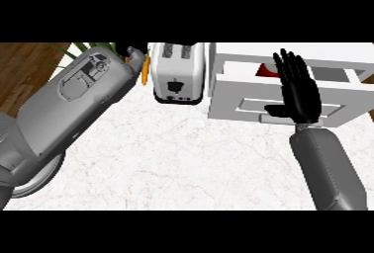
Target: Pick up the can, place it into the drawer and close the drawer
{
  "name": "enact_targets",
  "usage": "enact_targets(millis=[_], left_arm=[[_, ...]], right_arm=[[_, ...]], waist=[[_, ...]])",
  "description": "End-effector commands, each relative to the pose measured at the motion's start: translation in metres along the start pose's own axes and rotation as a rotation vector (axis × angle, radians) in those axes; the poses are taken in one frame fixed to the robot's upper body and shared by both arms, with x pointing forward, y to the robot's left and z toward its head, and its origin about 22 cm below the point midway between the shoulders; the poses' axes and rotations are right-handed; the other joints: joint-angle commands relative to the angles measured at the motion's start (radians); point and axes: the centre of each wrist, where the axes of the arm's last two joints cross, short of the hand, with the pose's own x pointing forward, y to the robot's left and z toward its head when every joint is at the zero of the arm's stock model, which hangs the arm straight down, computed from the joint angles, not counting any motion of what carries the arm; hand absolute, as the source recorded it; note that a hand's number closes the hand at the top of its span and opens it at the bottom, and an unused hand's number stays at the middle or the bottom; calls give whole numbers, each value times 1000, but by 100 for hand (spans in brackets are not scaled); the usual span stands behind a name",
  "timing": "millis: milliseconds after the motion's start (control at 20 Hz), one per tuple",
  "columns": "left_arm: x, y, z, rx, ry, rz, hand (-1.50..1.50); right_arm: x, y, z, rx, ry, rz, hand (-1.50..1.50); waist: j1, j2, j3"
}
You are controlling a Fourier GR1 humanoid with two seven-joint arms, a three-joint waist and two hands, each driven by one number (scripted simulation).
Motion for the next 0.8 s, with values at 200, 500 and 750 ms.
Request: enact_targets(millis=[200, 500, 750], left_arm=[[-11, 23, 11, 10, 17, -30, -150], [-13, 35, 29, -14, 12, -14, -150], [-40, 55, 41, -21, 31, -1, -150]], right_arm=[[22, 25, -31, -3, 47, -17, -150], [11, 18, -58, -51, 72, 1, -150], [22, 16, -72, -63, 64, 2, -150]], waist=[[1, 28, 23], [18, 32, 24], [27, 38, 23]])
